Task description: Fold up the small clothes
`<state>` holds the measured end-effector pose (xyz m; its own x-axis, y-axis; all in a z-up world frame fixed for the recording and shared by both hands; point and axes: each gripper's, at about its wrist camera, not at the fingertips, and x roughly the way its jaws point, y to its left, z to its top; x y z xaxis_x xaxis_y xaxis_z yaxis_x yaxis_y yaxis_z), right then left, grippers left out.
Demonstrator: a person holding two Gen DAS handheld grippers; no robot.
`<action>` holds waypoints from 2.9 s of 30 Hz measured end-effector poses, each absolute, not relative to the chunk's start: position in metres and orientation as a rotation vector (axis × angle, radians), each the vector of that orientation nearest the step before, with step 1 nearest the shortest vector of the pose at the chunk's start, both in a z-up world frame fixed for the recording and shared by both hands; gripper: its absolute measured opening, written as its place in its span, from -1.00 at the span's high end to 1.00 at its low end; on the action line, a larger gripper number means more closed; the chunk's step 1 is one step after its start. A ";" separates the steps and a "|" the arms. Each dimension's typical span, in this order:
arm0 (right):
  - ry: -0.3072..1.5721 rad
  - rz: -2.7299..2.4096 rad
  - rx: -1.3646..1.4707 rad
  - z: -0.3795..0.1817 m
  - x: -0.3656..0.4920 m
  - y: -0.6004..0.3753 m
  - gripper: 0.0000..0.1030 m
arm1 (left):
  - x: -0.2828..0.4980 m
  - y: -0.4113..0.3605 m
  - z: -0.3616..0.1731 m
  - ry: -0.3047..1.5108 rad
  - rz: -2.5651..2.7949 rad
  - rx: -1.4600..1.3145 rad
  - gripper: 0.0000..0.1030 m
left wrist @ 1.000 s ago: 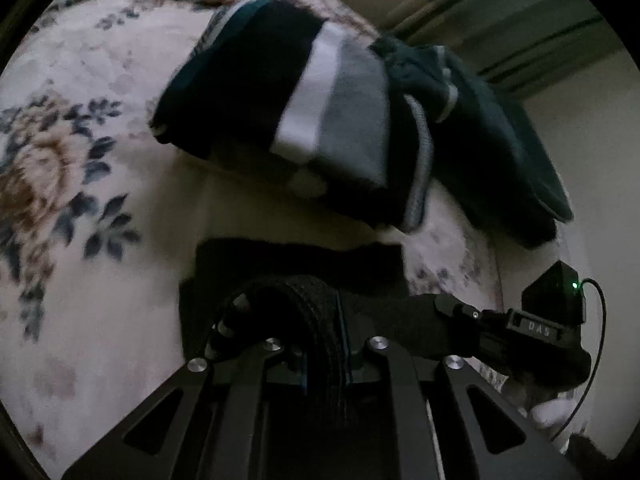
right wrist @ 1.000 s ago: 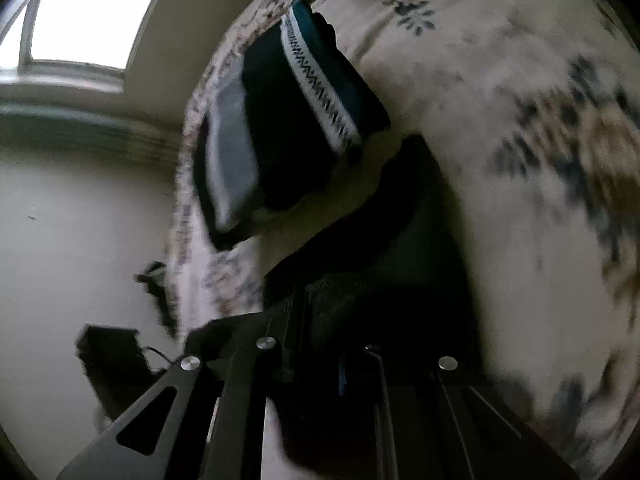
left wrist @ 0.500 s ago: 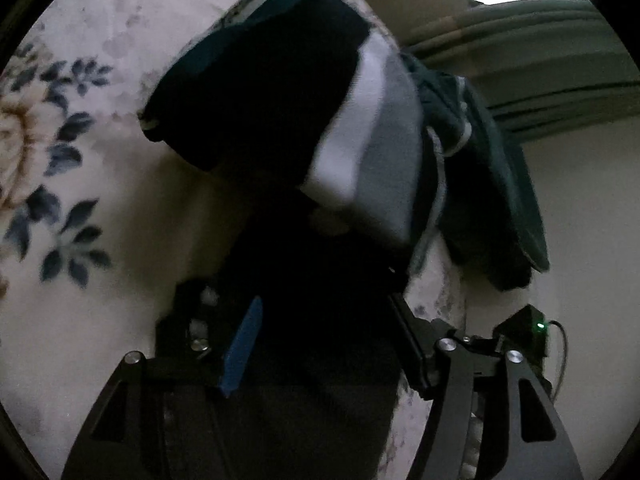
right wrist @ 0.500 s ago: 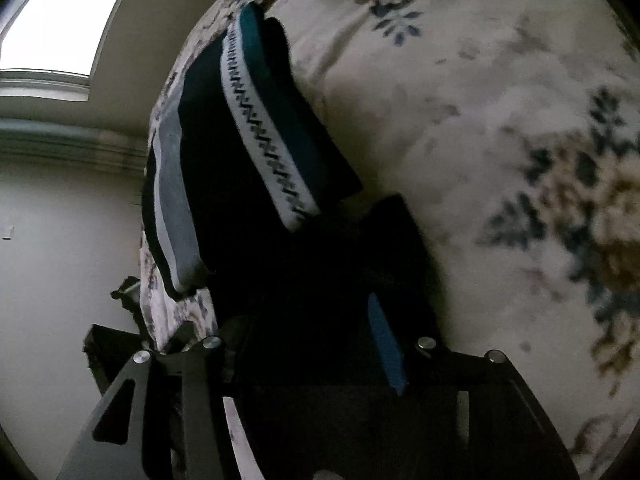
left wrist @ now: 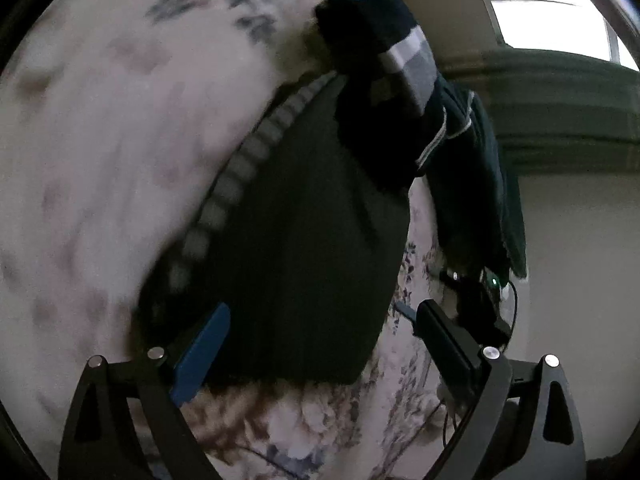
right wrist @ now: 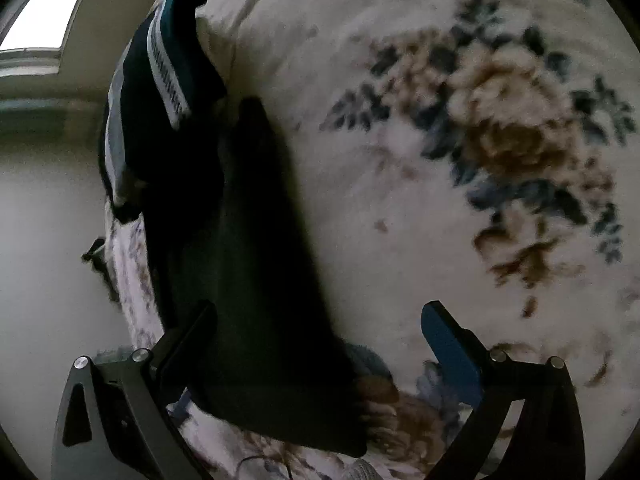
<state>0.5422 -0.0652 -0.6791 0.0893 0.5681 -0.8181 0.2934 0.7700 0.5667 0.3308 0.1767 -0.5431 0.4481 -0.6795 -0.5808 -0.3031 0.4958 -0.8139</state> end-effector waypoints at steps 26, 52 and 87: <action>1.655 0.782 0.838 -0.778 0.653 -0.036 -1.00 | 0.339 0.113 -0.604 0.921 0.054 -1.305 -0.90; 1.577 0.365 1.195 -0.732 0.414 -0.090 0.66 | 0.367 0.208 -0.527 1.253 -0.265 -0.890 0.55; 1.743 0.452 0.529 -0.575 0.356 0.048 -0.03 | 0.265 0.256 -0.590 1.410 0.022 -0.610 -1.00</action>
